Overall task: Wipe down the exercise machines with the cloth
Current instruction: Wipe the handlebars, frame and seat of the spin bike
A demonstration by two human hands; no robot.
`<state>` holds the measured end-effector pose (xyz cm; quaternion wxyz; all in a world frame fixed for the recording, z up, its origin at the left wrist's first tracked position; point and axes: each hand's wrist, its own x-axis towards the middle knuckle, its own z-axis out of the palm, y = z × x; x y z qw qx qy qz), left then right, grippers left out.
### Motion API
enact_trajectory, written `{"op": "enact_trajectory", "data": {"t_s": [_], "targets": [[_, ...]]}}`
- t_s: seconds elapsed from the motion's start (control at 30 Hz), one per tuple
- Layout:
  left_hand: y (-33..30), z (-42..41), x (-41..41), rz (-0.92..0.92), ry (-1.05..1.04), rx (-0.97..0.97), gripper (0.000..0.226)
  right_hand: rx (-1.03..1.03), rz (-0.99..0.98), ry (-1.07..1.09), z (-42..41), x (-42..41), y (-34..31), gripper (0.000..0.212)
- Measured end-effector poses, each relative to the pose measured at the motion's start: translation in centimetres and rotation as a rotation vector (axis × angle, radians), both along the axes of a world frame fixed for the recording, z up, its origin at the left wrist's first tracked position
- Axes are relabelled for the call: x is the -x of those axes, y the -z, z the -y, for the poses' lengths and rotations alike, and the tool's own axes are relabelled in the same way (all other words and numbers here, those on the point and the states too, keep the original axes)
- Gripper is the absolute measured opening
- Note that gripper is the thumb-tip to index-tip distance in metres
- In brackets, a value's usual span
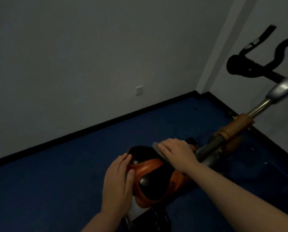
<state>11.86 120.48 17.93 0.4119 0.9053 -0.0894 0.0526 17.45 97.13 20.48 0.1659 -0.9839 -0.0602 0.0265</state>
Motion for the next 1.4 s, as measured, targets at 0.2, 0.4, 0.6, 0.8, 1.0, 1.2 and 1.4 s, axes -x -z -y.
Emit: {"op": "enact_trajectory", "data": {"t_s": [0.2,0.4,0.6,0.8,1.0,1.2,1.4], "targets": [[-0.3,0.2,-3.9,0.03,0.162,-0.007,0.049,-0.085,0.211,0.194,-4.8,3.0,0.7,0.042],[-1.6,1.0,-8.3,0.092,0.449,-0.126,0.052,-0.103,0.154,0.501,1.7,1.2,1.6,0.045],[-1.7,3.0,-11.2,0.025,0.614,-0.137,0.041,-0.144,0.142,0.4,-3.6,3.2,0.4,0.058],[-1.5,2.6,-11.6,-0.156,0.597,-0.097,0.028,-0.294,-0.029,0.999,-0.9,0.2,1.5,0.043],[-1.4,2.8,-11.8,-0.175,0.606,-0.05,0.028,-0.3,-0.028,1.027,-6.4,1.6,0.6,0.052],[-1.1,2.5,-11.7,-0.222,0.635,0.051,0.029,-0.269,-0.117,1.102,-10.0,2.1,-0.5,0.055],[-0.9,2.5,-11.9,-0.343,0.562,0.243,0.06,-0.192,-0.092,1.005,-14.2,5.3,-1.1,0.055]]}}
